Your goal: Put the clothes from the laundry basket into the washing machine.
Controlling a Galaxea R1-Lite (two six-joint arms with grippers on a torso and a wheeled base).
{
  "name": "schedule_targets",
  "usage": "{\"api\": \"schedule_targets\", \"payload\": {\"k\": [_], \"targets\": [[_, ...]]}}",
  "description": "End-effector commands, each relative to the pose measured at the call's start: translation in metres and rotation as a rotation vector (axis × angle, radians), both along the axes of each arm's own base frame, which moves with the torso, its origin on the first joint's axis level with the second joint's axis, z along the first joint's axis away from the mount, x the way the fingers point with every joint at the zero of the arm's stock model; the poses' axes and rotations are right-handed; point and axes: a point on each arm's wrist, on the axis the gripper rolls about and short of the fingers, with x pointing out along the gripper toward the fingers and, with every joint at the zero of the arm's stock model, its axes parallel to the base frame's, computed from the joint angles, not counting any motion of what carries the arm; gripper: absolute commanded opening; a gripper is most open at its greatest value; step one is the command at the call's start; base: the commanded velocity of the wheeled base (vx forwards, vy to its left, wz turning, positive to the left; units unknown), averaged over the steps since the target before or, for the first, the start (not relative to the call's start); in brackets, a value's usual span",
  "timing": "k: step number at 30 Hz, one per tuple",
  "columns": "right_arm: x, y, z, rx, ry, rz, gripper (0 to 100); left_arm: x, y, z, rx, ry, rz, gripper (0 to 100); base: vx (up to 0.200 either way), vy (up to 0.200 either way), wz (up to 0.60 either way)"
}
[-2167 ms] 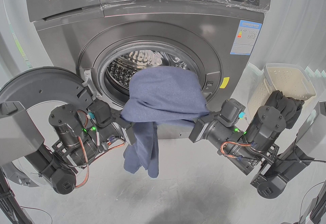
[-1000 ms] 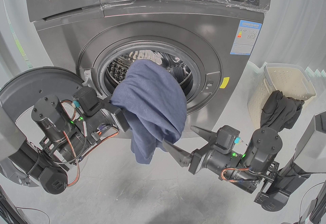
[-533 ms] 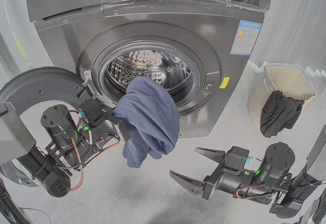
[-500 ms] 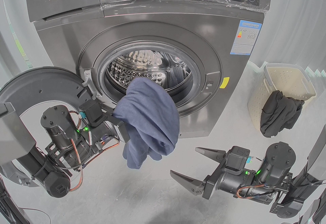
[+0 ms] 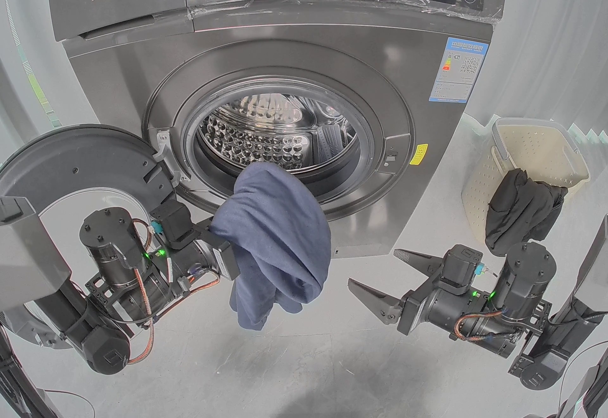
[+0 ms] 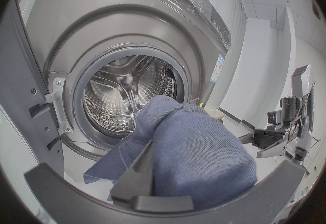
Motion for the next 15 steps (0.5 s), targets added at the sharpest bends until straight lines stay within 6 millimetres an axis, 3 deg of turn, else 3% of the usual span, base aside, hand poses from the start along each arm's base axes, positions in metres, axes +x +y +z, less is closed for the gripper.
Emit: {"api": "schedule_targets", "payload": {"k": [1,15], "targets": [[0.0019,-0.0013,-0.0018,-0.004,0.006,-0.009,100,0.0022,0.0008,-0.0039,0.020,0.002,0.007,0,0.000,0.000,0.00],[0.0044,-0.0024,-0.0051,-0.010,0.016,-0.018,100,0.0024,0.0006,-0.0036,0.033,-0.009,0.006,0,0.000,0.000,0.00]]}}
